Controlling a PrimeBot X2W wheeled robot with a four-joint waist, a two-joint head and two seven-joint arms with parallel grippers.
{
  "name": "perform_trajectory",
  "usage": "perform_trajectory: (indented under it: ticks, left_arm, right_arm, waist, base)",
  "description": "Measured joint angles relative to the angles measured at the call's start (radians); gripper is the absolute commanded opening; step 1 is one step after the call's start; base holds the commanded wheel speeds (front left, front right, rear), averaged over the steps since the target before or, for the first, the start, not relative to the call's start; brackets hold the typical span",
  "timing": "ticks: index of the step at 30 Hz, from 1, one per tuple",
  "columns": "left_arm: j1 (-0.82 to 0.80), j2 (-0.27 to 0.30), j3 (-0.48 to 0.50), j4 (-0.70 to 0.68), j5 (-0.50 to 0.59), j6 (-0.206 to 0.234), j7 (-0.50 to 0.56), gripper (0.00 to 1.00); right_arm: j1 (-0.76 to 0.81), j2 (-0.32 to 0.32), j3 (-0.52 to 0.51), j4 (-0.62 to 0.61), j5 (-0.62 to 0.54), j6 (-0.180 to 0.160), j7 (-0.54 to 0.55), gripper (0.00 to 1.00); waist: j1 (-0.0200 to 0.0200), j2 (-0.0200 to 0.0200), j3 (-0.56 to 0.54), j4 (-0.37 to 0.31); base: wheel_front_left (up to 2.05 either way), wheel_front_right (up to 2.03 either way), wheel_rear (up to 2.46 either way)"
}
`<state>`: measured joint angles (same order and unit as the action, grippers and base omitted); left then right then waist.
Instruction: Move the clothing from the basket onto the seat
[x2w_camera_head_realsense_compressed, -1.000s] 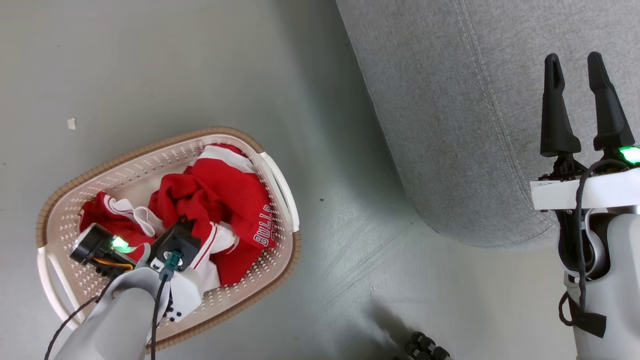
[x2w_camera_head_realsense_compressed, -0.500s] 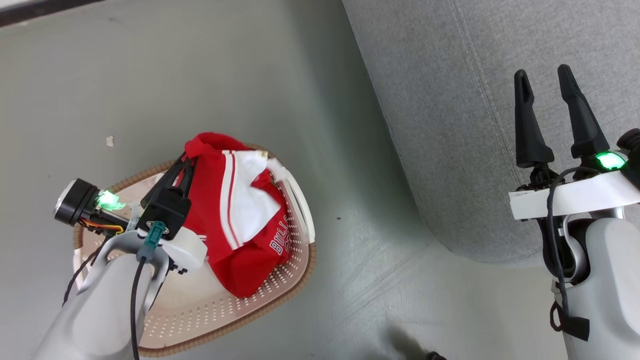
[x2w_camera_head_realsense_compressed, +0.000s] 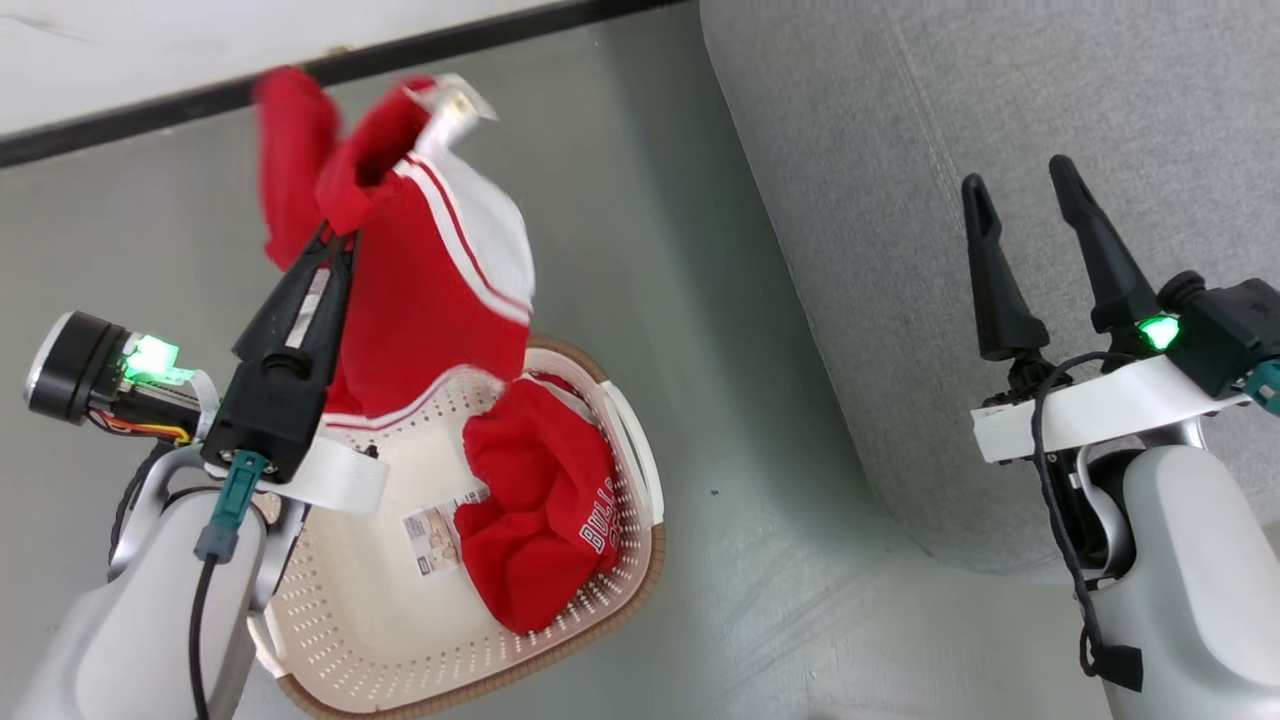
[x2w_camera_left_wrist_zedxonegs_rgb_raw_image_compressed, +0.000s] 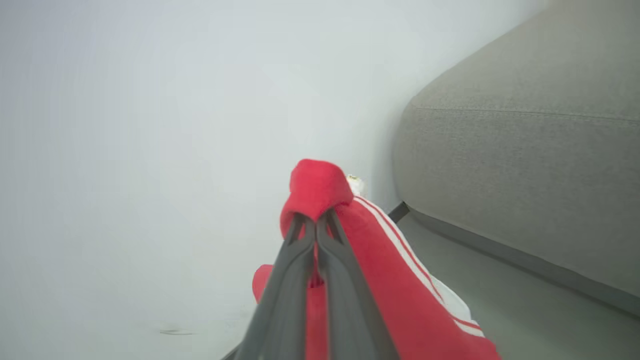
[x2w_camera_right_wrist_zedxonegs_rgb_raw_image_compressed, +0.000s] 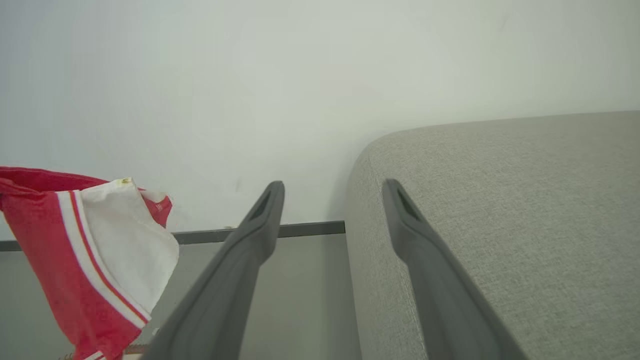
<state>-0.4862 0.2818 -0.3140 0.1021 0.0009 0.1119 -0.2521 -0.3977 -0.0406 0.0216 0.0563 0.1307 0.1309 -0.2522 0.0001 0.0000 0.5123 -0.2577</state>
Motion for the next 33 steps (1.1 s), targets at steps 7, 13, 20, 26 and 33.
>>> perform_trajectory:
  ticks: [7,13,20,26,33]
  left_arm:
    - [0.003,0.026,0.027,-0.063,-0.01,0.0,0.0,0.0]
    - [0.002,0.034,0.029,-0.085,-0.01,-0.007,0.0,0.0]
    - [-0.004,0.031,0.023,-0.107,-0.018,-0.02,-0.001,0.0]
    - [-0.016,0.013,0.0,-0.121,-0.027,-0.041,-0.005,0.0]
    - [-0.016,-0.009,-0.041,-0.114,-0.052,-0.072,-0.005,0.0]
  right_arm:
    - [0.005,-0.002,0.056,0.031,-0.001,0.0,0.0,1.0]
    - [0.011,-0.004,0.129,0.059,-0.021,0.0,0.0,1.0]
    - [0.025,-0.008,0.267,0.121,-0.017,0.0,0.0,1.0]
    - [0.025,-0.021,0.382,0.164,0.051,0.0,0.0,1.0]
    - [0.025,-0.048,0.499,0.213,0.143,0.0,0.0,1.0]
  waist:
    - [0.0,0.0,-0.073,0.021]
    - [0.0,0.0,-0.129,0.033]
    - [0.0,0.0,-0.212,0.046]
    - [0.0,0.0,-0.281,0.056]
    - [0.0,0.0,-0.358,0.067]
  base:
    - [0.0,0.0,0.0]
    - [0.0,0.0,0.0]
    - [0.0,0.0,0.0]
    - [0.0,0.0,0.0]
    - [0.0,0.0,0.0]
